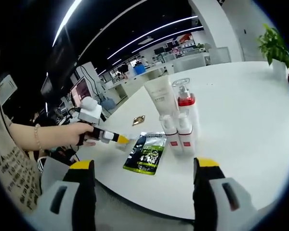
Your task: Arrange the skincare products in the storage area until every visible bottle or jar stands upright without overlapping.
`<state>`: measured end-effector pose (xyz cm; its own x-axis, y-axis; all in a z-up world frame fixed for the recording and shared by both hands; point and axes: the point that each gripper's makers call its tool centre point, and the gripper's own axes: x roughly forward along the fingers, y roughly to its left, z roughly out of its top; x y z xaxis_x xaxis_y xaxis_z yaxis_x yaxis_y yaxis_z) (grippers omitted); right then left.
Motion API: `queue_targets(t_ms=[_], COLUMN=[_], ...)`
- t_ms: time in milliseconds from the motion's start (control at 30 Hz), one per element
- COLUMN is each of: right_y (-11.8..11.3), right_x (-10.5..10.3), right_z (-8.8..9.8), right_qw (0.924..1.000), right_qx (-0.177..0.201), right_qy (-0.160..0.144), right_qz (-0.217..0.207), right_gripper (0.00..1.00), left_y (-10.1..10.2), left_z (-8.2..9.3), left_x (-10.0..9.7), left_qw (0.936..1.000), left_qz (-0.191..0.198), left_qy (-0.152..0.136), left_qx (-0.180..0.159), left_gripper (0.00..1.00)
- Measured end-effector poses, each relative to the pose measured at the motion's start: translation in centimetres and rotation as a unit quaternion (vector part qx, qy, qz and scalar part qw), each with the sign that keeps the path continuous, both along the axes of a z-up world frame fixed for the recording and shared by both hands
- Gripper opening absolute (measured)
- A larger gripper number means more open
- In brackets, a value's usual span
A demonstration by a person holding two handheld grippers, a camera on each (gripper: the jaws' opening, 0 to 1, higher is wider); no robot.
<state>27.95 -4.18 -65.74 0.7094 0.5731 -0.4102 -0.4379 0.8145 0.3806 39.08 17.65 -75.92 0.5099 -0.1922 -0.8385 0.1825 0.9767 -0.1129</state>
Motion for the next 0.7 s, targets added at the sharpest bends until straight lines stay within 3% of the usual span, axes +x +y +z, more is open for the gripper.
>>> queue_targets(t_ms=[467, 700], right_y=[0.0, 0.0], right_x=[-0.1, 0.0], right_z=[0.2, 0.2], right_qw=[1.0, 1.0], right_qx=[0.0, -0.001], right_qy=[-0.006, -0.007], right_qz=[-0.002, -0.002], right_gripper=[0.84, 0.84], left_y=[0.3, -0.3], left_z=[-0.3, -1.5], left_x=[-2.7, -3.7], left_qw=[0.9985, 0.9993], left_qz=[0.052, 0.036], left_qy=[0.0, 0.009], left_qx=[-0.018, -0.011], left_gripper=[0.37, 0.37])
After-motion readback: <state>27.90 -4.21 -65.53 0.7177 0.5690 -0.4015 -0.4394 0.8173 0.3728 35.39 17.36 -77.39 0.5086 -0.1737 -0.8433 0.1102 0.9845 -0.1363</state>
